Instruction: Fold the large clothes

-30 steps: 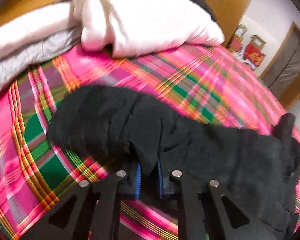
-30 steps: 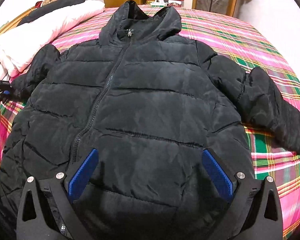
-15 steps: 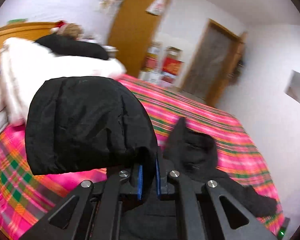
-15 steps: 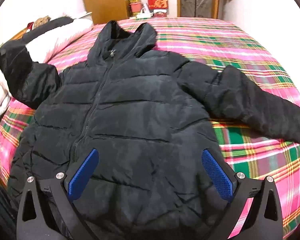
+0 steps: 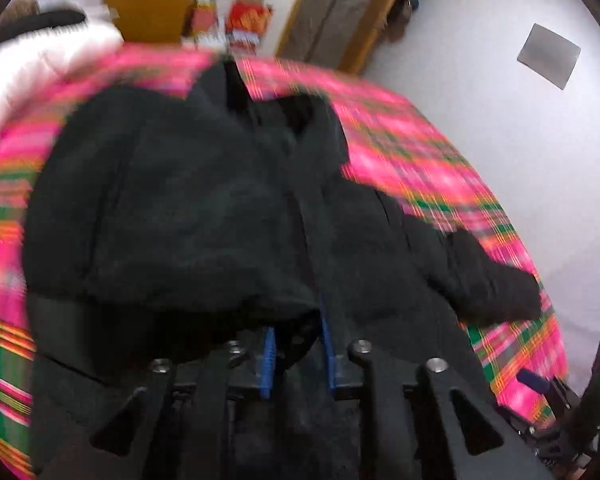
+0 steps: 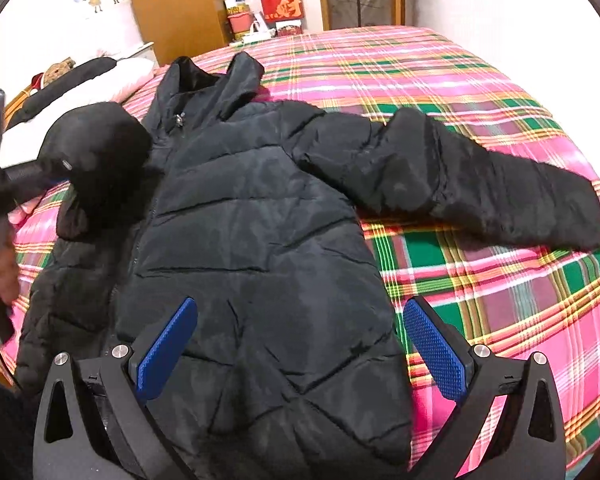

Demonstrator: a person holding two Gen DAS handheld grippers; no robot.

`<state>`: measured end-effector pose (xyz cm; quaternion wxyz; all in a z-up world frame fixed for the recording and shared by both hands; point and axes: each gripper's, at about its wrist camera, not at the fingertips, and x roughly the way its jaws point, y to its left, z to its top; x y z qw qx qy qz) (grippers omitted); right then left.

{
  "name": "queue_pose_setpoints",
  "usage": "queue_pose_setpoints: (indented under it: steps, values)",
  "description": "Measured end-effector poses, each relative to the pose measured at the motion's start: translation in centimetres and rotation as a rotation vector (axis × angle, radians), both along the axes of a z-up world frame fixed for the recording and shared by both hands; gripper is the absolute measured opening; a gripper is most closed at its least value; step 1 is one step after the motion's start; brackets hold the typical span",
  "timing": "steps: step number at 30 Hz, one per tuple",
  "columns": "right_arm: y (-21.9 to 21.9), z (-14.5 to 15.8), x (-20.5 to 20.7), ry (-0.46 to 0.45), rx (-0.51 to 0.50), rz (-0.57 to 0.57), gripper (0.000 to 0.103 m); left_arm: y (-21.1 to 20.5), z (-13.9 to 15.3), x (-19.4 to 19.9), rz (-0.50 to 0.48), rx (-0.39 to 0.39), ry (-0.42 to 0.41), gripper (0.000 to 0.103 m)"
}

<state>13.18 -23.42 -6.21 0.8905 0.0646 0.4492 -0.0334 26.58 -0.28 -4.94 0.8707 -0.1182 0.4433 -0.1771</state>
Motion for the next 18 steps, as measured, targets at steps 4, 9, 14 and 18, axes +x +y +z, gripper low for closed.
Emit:
queue_pose_setpoints:
  steps: [4,9,14,18]
  values:
    - [-0.1,-0.8,0.2,0.013,0.002,-0.005,0.103,-1.4,-1.4,-1.3,-0.068,-0.026,0.005,0.058]
    - [0.4,-0.8,0.4,0.019,-0.012,0.0,0.103,-2.5,0.3,-1.9,-0.125,-0.099,-0.019,0.071]
    - [1.1,0.4,0.5,-0.005,-0.02,0.008,0.103,-1.3,2.6,-3.7,-0.138,-0.151,-0.072,0.071]
    - [1.6,1.1,1.8,-0.019,-0.001,0.013,0.103,2.1,4.3,-4.0,-0.055,-0.151,-0.117,0.071]
